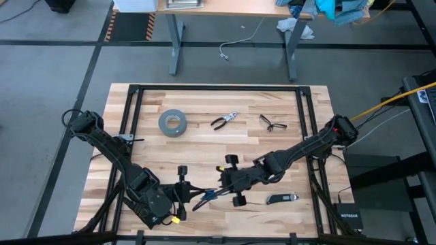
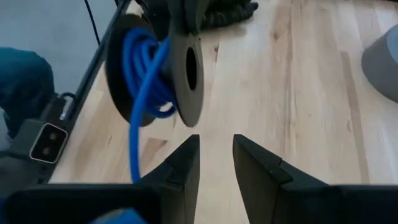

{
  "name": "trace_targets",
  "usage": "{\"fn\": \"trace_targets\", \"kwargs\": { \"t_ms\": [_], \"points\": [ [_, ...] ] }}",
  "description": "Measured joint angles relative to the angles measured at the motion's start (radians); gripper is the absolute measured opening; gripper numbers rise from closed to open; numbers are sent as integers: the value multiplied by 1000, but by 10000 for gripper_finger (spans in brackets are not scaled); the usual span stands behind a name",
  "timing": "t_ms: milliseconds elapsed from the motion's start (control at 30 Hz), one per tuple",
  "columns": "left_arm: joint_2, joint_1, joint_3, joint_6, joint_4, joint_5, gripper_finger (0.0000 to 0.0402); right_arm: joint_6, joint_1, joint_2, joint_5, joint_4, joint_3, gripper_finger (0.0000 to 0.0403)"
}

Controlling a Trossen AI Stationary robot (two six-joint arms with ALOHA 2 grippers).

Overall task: Coil cords
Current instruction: Coil the blue wire cable onto the black spool

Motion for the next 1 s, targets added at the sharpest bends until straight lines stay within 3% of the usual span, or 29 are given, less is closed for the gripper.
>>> {"fn": "trace_targets", "kwargs": {
  "t_ms": [367,600,1000],
  "points": [
    [8,0,0,-16,-14,7,0,1,0,-13,-10,64,0,99],
    [9,2,0,-19,-19,8,0,1,0,-17,-81,113,0,99],
    [10,3,0,-20,-14,8,0,-6,0,15,-35,134,0,99]
  ]
}}
